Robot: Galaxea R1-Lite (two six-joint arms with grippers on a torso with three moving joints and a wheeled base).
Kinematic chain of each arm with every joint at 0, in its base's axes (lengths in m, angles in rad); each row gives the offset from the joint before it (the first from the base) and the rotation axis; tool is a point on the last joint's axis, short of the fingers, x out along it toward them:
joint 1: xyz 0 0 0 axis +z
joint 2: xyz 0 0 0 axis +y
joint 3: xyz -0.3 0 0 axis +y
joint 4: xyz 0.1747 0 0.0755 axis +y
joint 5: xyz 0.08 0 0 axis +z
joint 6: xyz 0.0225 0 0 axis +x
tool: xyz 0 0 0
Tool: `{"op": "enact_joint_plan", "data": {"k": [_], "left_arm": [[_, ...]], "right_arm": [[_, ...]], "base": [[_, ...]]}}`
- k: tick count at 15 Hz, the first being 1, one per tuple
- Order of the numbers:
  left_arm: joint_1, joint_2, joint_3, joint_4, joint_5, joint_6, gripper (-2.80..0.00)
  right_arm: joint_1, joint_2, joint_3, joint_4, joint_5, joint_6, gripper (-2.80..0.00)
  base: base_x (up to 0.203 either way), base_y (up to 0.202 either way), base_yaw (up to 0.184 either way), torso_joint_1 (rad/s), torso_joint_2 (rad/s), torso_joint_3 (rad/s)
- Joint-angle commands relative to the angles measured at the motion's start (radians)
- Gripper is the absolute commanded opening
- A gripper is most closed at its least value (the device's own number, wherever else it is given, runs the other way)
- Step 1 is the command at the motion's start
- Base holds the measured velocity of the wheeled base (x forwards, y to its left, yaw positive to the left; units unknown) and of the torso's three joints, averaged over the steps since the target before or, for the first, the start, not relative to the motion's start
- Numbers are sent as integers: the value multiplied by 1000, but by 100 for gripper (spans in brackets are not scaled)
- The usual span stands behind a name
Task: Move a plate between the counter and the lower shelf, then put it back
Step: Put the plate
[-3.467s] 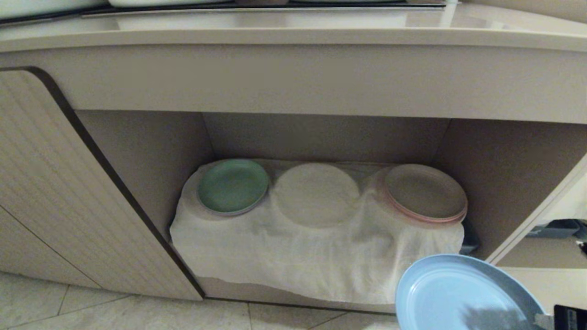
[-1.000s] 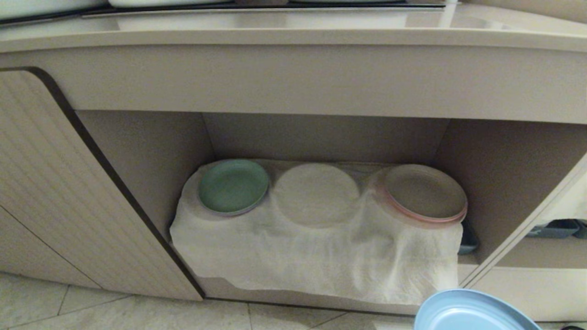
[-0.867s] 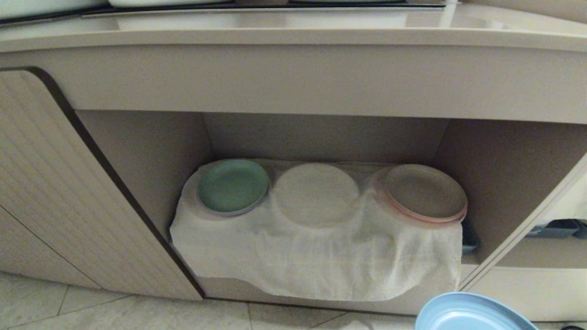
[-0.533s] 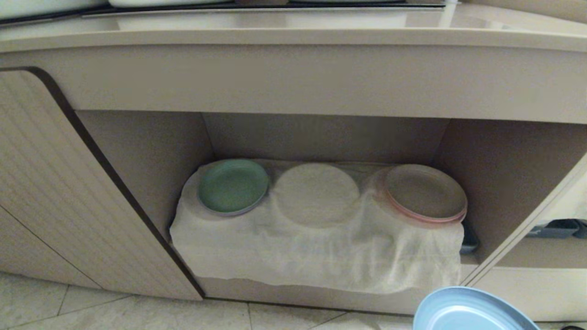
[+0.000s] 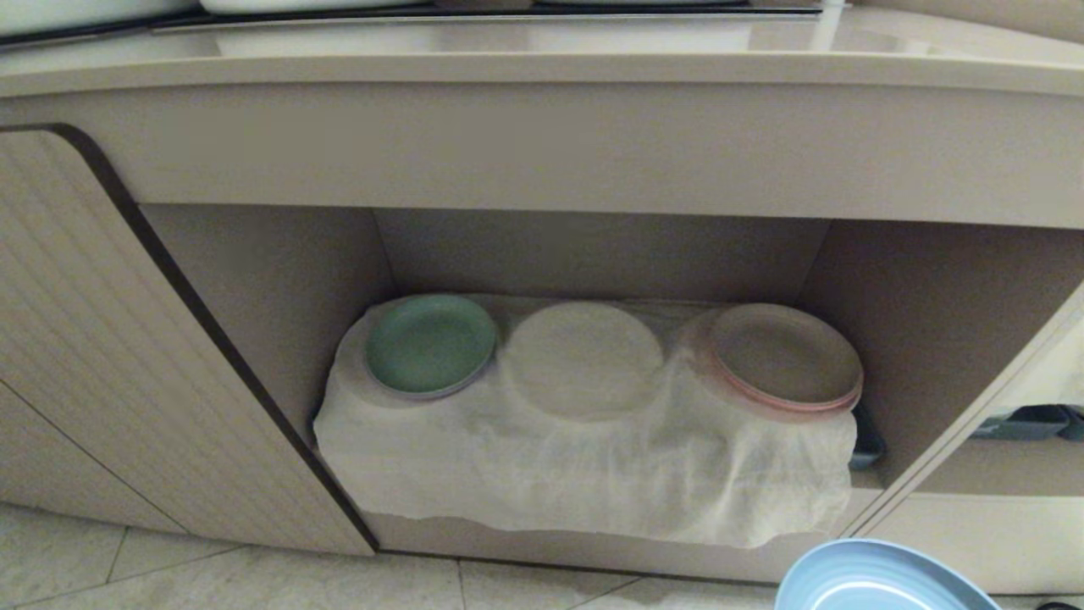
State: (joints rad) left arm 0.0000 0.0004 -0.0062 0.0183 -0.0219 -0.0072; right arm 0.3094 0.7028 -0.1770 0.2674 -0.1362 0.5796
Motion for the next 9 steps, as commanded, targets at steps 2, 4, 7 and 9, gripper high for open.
{"op": "enact_joint_plan", "data": {"k": [2, 4, 7, 9], "left_arm": [[0, 0, 0, 0, 0, 0, -280], [0, 0, 0, 0, 0, 0, -280], [0, 0, 0, 0, 0, 0, -280], [0, 0, 0, 0, 0, 0, -280]], "right_arm": [[1, -11, -2, 0, 0, 5, -280], [1, -8, -4, -1, 0, 3, -280], [2, -6, -6, -2, -2, -13, -280], [2, -6, -6, -4, 0, -17, -280]], "base": [[0, 0, 0, 0, 0, 0], [0, 0, 0, 0, 0, 0], [0, 0, 0, 0, 0, 0], [0, 0, 0, 0, 0, 0]]}}
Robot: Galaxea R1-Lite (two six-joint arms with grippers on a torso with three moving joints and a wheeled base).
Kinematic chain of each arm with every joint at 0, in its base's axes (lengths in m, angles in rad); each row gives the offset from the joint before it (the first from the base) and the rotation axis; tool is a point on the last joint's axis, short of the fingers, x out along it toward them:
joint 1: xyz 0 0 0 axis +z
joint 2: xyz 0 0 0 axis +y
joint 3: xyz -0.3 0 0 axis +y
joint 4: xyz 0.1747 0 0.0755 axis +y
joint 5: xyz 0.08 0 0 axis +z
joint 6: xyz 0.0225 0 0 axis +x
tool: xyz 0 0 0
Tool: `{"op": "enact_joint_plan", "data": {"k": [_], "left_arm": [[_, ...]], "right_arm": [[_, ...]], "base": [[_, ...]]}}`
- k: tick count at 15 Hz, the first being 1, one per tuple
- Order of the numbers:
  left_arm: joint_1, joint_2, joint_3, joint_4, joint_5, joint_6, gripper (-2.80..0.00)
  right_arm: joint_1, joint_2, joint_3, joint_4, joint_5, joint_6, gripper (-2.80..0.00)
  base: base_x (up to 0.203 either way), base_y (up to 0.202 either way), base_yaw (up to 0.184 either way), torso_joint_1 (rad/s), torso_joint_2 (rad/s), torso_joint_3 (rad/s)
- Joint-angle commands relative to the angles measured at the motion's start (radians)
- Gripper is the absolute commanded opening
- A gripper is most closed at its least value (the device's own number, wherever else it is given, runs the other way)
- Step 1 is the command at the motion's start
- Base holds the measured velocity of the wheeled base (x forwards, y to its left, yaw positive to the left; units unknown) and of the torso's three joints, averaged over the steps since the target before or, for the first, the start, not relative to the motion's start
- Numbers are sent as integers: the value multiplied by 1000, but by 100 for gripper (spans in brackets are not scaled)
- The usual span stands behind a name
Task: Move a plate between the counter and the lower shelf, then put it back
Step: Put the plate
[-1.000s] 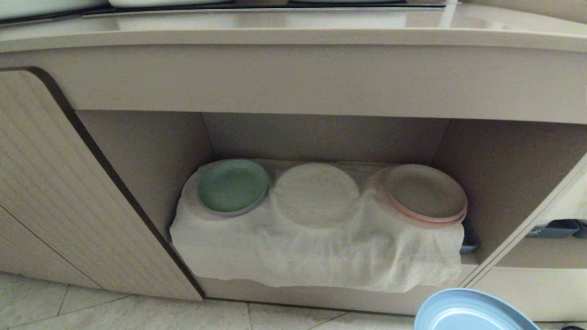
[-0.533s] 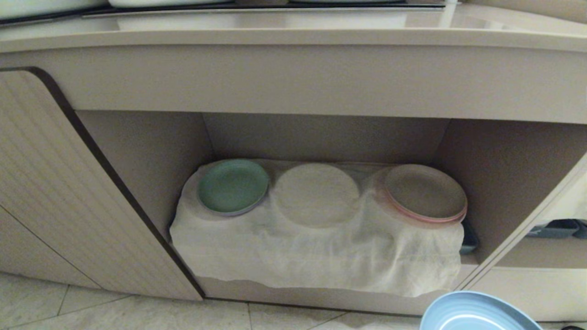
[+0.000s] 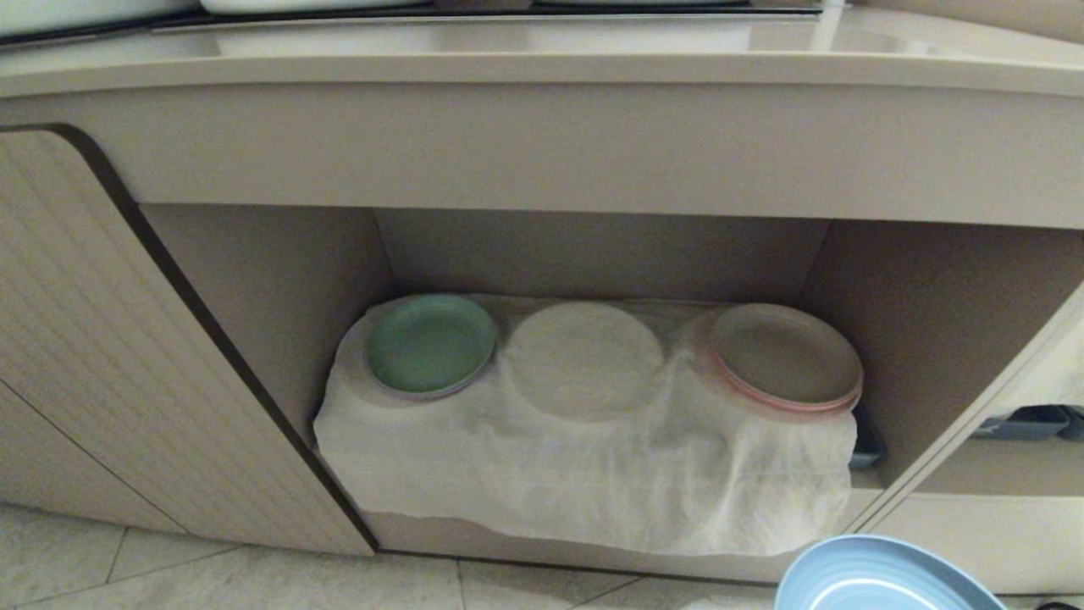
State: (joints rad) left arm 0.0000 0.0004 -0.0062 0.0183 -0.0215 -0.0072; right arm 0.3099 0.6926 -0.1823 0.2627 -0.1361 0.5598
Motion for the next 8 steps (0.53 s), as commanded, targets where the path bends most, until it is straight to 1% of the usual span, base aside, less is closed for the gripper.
{"op": "enact_joint_plan", "data": {"k": [1, 3, 5, 8], "left_arm": [[0, 0, 0, 0, 0, 0, -280], [0, 0, 0, 0, 0, 0, -280], [0, 0, 0, 0, 0, 0, -280], [0, 0, 0, 0, 0, 0, -280]], "right_arm": [[2, 6, -1, -2, 1, 3, -280], [2, 18, -5, -6, 3, 0, -280], [2, 16, -2, -5, 7, -35, -280], [0, 12, -3, -2, 9, -41, -280]], "base": [[0, 0, 0, 0, 0, 0], [0, 0, 0, 0, 0, 0], [0, 0, 0, 0, 0, 0], [0, 0, 0, 0, 0, 0]]}}
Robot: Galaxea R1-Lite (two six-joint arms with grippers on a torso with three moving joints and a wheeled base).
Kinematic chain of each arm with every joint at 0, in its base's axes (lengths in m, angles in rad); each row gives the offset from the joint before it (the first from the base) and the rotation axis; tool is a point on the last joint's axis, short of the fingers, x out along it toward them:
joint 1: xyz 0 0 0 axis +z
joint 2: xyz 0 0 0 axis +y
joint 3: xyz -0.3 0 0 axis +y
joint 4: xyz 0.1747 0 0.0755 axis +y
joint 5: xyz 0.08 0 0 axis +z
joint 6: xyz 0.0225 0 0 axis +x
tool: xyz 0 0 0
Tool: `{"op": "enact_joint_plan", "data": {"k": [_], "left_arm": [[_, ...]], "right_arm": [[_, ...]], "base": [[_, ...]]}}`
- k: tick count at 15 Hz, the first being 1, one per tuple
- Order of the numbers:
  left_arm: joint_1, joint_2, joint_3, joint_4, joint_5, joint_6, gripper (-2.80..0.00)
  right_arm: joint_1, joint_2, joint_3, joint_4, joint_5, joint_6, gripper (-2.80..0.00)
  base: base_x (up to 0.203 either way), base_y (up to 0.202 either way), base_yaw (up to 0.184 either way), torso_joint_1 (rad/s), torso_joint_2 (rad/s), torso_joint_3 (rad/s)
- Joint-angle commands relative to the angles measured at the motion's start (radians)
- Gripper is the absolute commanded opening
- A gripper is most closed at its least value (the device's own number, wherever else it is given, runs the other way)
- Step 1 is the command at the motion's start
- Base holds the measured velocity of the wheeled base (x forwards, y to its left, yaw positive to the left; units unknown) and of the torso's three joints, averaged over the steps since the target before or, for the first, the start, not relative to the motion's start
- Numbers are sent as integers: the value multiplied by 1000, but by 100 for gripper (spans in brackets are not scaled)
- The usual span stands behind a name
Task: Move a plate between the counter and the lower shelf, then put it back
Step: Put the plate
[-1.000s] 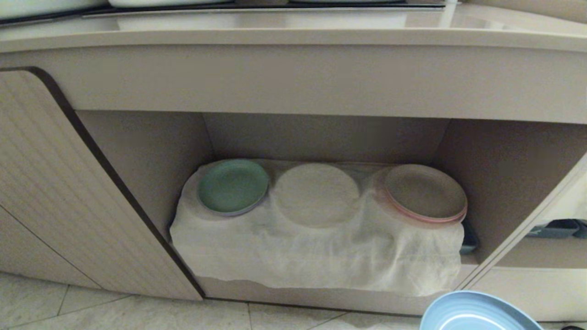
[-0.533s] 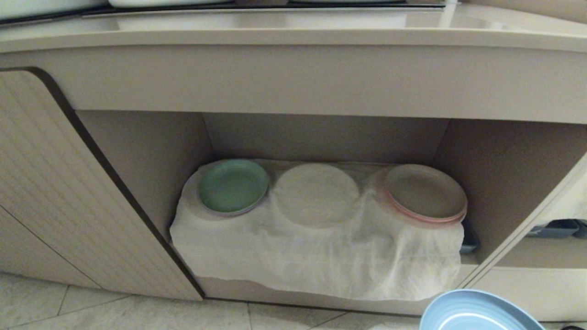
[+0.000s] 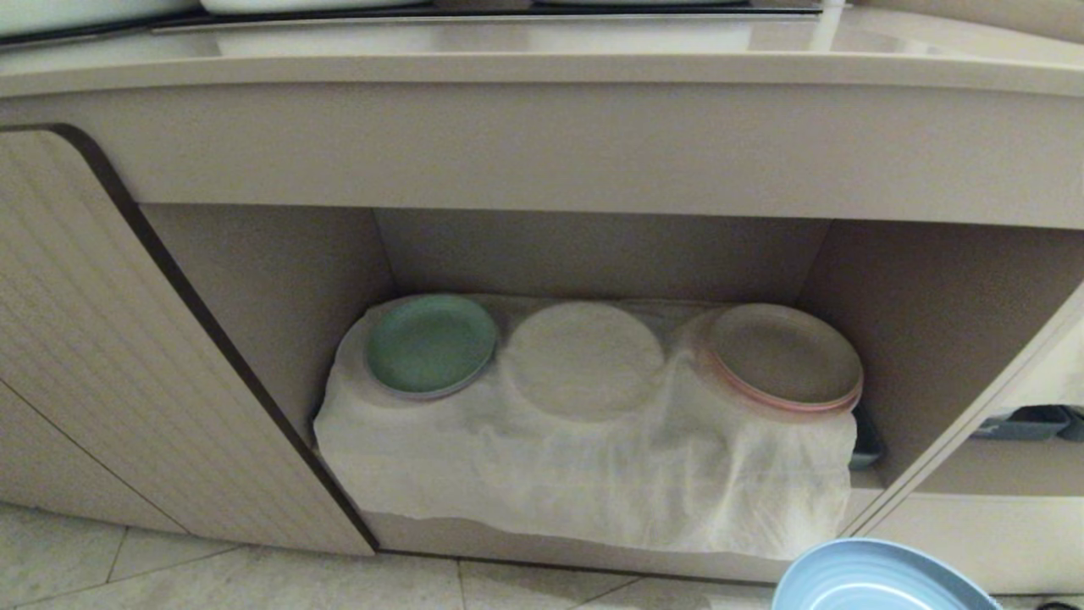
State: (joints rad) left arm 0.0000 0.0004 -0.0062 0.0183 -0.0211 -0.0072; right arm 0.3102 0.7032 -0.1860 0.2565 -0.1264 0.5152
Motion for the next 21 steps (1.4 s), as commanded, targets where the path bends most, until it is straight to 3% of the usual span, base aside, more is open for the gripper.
{"op": "enact_joint_plan", "data": {"k": [1, 12, 21], "left_arm": [[0, 0, 0, 0, 0, 0, -280], [0, 0, 0, 0, 0, 0, -280], [0, 0, 0, 0, 0, 0, -280]], "right_arm": [[1, 1, -1, 4, -1, 3, -280], [13, 0, -24, 12, -1, 20, -280], [15, 1, -27, 10, -1, 23, -280]], "base": [[0, 0, 0, 0, 0, 0], [0, 0, 0, 0, 0, 0], [0, 0, 0, 121, -376, -267]]}}
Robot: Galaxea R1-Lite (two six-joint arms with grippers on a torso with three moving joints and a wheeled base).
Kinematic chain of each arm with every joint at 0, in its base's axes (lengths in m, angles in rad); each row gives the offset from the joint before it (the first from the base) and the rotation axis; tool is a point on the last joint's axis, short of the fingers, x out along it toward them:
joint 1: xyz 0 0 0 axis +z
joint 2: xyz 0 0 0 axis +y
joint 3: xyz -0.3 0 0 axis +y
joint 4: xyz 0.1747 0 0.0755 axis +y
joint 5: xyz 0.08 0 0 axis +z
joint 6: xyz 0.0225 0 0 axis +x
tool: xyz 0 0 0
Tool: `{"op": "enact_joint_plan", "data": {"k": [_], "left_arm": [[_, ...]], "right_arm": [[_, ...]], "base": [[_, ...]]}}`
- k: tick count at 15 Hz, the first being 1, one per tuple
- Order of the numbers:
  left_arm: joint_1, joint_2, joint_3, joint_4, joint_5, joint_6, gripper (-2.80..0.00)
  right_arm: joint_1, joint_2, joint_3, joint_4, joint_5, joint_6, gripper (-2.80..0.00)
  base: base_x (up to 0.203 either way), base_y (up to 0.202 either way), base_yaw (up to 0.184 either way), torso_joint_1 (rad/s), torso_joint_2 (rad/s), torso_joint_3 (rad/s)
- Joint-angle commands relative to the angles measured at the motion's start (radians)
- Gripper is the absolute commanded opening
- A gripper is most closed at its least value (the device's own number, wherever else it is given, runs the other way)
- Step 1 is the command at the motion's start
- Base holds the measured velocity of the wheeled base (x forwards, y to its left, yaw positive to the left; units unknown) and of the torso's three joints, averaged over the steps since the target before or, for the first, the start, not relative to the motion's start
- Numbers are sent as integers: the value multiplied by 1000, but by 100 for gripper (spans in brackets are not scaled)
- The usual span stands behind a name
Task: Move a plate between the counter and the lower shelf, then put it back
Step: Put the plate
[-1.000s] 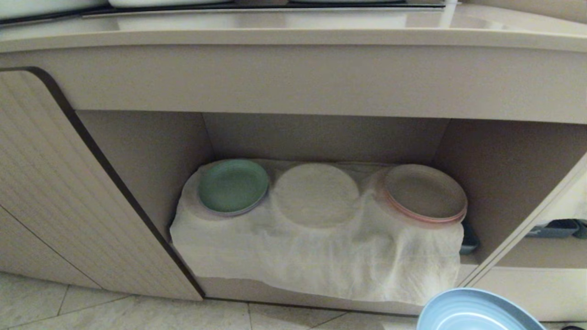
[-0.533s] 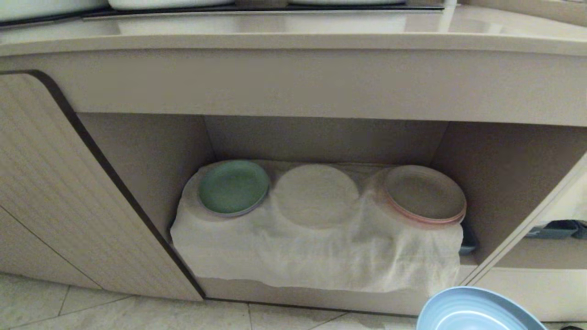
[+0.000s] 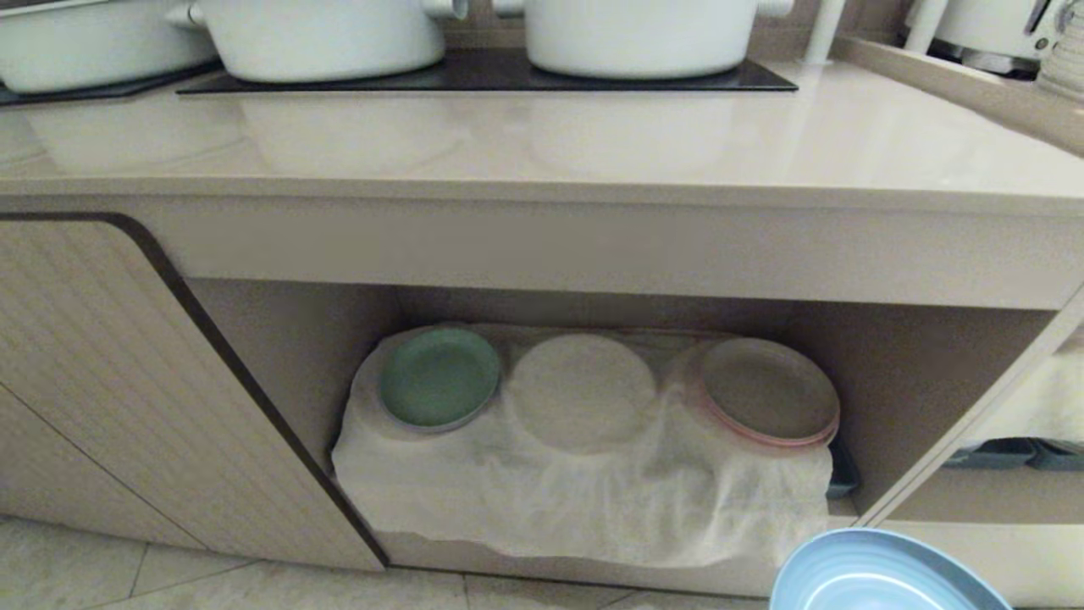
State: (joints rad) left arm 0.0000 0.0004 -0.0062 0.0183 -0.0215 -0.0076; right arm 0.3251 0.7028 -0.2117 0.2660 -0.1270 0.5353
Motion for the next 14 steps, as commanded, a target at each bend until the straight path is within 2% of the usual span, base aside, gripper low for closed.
{"op": "enact_joint_plan", "data": {"k": [1, 5, 7, 14], "left_arm": [[0, 0, 0, 0, 0, 0, -280], [0, 0, 0, 0, 0, 0, -280], [0, 0, 0, 0, 0, 0, -280], [0, 0, 0, 0, 0, 0, -280]], "right_arm": [[0, 3, -2, 1, 0, 3, -280], [0, 3, -21, 6, 1, 3, -280], [-1, 3, -33, 6, 35, 2, -280], [-1, 21, -89, 53, 67, -1, -280]], "base": [[0, 0, 0, 180, -480, -299], [0, 0, 0, 187, -473, -287], [0, 0, 0, 199, -484, -289], [0, 0, 0, 220, -504, -282]]}}
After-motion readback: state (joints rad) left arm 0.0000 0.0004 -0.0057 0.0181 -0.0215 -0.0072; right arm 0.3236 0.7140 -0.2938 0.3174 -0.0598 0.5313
